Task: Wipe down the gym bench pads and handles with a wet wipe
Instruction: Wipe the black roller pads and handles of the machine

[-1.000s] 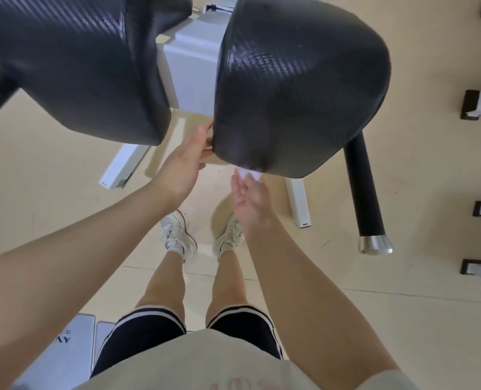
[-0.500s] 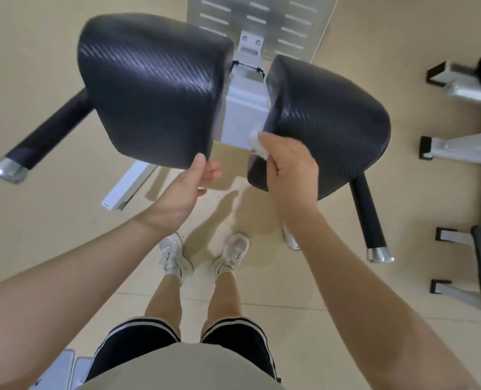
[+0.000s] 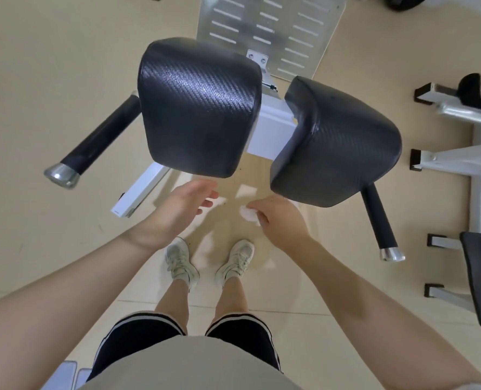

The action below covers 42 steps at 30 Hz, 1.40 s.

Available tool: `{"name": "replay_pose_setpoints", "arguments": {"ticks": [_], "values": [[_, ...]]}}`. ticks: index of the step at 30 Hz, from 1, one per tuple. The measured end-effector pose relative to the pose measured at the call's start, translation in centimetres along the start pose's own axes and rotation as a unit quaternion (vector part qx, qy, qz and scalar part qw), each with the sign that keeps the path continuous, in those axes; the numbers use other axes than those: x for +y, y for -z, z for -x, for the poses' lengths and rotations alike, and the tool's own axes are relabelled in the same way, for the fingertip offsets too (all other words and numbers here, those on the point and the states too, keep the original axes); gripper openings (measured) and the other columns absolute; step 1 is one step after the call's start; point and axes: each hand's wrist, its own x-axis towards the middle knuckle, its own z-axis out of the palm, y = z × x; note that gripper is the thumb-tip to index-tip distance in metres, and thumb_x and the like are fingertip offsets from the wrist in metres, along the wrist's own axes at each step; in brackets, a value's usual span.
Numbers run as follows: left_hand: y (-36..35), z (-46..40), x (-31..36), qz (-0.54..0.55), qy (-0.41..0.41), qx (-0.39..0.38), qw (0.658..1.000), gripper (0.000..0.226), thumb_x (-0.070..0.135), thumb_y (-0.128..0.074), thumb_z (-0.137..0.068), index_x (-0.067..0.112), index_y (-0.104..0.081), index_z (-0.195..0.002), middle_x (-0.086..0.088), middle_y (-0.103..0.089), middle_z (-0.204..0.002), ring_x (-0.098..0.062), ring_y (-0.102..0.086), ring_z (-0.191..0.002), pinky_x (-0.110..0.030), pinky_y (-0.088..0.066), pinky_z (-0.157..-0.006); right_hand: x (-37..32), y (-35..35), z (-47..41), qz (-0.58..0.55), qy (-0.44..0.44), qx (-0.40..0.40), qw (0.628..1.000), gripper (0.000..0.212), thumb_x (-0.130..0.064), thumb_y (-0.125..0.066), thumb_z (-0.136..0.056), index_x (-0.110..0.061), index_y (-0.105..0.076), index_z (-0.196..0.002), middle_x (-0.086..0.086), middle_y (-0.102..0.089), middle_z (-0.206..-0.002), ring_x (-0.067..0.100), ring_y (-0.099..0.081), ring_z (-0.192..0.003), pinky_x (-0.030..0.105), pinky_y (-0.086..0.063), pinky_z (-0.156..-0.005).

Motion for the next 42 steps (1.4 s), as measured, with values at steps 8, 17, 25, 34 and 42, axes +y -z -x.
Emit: {"name": "replay_pose_setpoints", "arguments": {"ticks": [8, 17, 25, 34, 42], "values": [[-4.9, 3.9, 4.8, -0.115, -0.130, -0.153, 0.973, 0.016, 0.016, -0.058, -0.088, 0.014, -0.064, -0.103, 0.000, -0.067, -0.094, -0.010, -0.063, -0.083, -0.020, -0.052, -0.072, -5.5, 6.5, 5.5, -0.535, -0.202, 0.098, 0.815, 0.020, -0.009, -0.049, -0.093, -0.016, -0.067, -0.089, 0.000, -0.065, -0.081, 0.011, -0.060, -0.076, 0.029, -0.052, -0.073], [-14.1, 3.5, 8.9, -0.181, -0.199, -0.111, 0.957, 0.009, 0.011, -0.064, -0.085, 0.012, -0.055, -0.084, 0.000, -0.055, -0.075, -0.007, -0.051, -0.062, -0.013, -0.045, -0.051, 0.9, 10.5, 8.8, -0.739, -0.139, 0.119, 0.648, 0.026, -0.018, -0.056, -0.088, -0.002, -0.060, -0.108, 0.013, -0.067, -0.101, 0.023, -0.065, -0.091, 0.033, -0.053, -0.082], [-25.9, -1.4, 5.7, -0.089, 0.005, -0.096, 0.991, 0.011, 0.018, -0.047, -0.095, 0.016, -0.058, -0.091, -0.003, -0.063, -0.087, -0.014, -0.058, -0.075, -0.019, -0.047, -0.065, 17.9, 13.5, 9.4, -0.465, -0.310, 0.246, 0.792, 0.020, -0.005, -0.057, -0.088, -0.020, -0.064, -0.076, -0.002, -0.062, -0.070, 0.010, -0.051, -0.062, 0.022, -0.043, -0.061], [-33.3, -6.4, -1.1, 0.011, 0.085, -0.042, 0.995, 0.053, 0.019, -0.051, -0.094, 0.031, -0.033, -0.141, -0.001, -0.050, -0.122, -0.018, -0.052, -0.110, -0.027, -0.043, -0.090, 28.1, 9.8, -0.1, -0.257, -0.248, 0.121, 0.926, 0.032, -0.003, -0.046, -0.087, -0.015, -0.072, -0.099, 0.003, -0.071, -0.097, 0.018, -0.062, -0.088, 0.019, -0.039, -0.067], [-34.6, -6.3, -1.5, 0.066, 0.076, -0.039, 0.994, 0.043, 0.006, -0.047, -0.095, 0.025, -0.046, -0.134, -0.001, -0.064, -0.081, -0.003, -0.064, -0.058, -0.014, -0.051, -0.060, 28.1, 7.2, 7.2, -0.308, -0.190, 0.085, 0.928, 0.030, -0.002, -0.046, -0.090, -0.019, -0.070, -0.097, -0.012, -0.059, -0.071, -0.005, -0.050, -0.061, 0.006, -0.038, -0.061]]}}
